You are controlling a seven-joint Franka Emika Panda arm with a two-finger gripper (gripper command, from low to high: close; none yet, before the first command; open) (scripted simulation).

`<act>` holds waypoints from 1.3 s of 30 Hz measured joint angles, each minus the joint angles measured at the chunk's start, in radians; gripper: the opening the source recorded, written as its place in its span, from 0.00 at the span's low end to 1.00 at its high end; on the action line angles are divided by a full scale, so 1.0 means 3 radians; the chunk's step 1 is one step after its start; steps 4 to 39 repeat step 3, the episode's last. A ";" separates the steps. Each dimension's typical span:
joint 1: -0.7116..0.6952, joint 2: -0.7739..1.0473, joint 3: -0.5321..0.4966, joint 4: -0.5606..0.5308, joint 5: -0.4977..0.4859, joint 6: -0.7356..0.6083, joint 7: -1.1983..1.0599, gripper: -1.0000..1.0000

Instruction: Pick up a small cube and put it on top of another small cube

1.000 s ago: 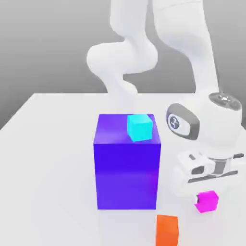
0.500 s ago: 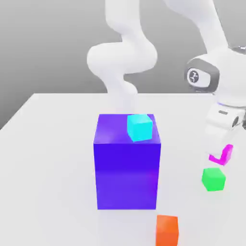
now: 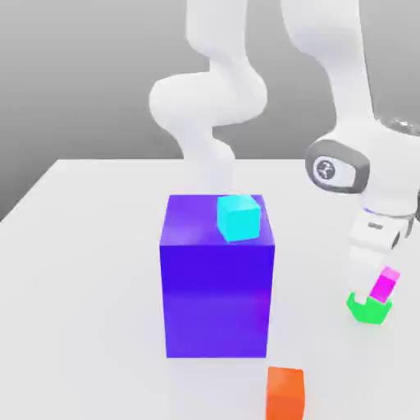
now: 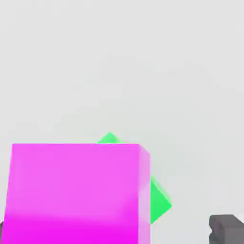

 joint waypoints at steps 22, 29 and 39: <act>0.0066 -0.0339 0.0021 -0.0020 0.0344 -0.0297 -0.0247 1.00; 0.0066 -0.0339 0.0021 -0.0020 0.0344 -0.0297 -0.0247 1.00; 0.0066 -0.0339 0.0021 -0.0020 0.0344 -0.0297 -0.0247 1.00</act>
